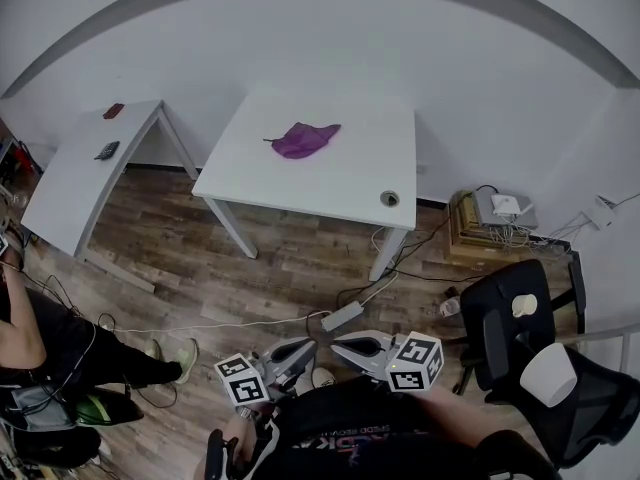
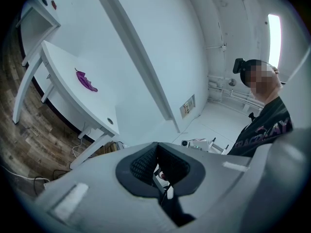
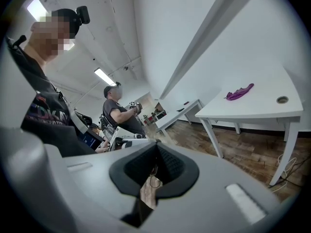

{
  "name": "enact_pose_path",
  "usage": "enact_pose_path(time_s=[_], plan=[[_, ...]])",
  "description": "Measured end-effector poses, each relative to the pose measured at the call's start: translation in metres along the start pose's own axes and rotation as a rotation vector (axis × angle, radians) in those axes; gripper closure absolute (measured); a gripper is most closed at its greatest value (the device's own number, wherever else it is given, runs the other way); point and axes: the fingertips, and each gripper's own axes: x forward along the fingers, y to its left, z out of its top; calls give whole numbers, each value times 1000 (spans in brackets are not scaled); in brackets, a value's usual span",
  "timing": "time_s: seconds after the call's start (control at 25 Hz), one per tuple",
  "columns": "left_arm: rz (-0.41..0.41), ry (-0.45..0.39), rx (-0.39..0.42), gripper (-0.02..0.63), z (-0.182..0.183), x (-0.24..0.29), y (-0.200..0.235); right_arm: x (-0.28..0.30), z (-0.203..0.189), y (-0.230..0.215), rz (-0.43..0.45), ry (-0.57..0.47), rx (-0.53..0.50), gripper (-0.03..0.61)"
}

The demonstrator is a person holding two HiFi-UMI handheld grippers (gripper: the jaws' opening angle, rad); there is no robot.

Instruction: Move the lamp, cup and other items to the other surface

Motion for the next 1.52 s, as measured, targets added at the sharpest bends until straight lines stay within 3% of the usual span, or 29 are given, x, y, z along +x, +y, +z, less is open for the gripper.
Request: enact_pose_path(time_s=[0.84, 1.52], plan=[[-29, 11, -22, 618, -6, 0, -5, -8, -3, -1, -24, -37, 39, 575], [-5, 11, -47, 618, 0, -11, 12, 17, -3, -4, 2, -2, 51, 575]])
